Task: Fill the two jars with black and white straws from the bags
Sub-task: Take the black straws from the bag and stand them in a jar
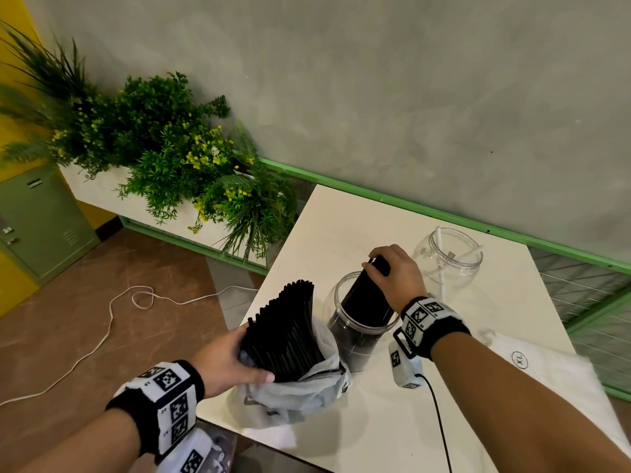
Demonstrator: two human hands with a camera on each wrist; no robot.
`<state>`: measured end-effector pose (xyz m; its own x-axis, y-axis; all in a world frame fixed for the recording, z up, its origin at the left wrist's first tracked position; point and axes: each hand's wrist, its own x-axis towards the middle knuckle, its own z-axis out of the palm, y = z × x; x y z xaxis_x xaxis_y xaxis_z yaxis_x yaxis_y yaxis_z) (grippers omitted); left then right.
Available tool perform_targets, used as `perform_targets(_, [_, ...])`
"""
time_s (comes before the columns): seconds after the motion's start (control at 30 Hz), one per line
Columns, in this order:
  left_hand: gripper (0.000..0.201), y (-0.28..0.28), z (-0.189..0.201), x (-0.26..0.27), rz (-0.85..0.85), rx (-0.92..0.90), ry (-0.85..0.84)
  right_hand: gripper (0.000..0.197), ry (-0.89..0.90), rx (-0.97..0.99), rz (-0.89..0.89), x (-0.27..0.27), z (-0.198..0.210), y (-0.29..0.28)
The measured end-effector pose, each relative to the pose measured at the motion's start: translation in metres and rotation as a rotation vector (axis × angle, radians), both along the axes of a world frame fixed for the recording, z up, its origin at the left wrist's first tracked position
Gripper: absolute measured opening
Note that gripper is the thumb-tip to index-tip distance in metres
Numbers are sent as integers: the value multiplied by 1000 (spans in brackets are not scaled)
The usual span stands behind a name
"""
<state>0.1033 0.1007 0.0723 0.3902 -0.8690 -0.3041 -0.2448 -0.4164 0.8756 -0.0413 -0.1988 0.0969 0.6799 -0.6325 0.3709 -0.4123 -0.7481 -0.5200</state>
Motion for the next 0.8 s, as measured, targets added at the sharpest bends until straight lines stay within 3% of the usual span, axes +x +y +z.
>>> perform_targets(0.17, [92, 0, -7, 3, 11, 16, -40, 22, 32, -44, 9, 1, -1, 0])
perform_targets(0.33, [91, 0, -8, 1, 12, 21, -39, 37, 121, -80, 38, -1, 0, -1])
perform_targets(0.47, [89, -1, -4, -1, 4, 30, -57, 25, 212, -129, 133, 3, -4, -2])
perform_targets(0.63, [96, 0, -6, -3, -7, 28, -52, 19, 159, -200, 111, 11, -2, -6])
perform_targets(0.8, [91, -1, -2, -5, -20, 9, -40, 35, 266, -186, 27, 9, 6, -3])
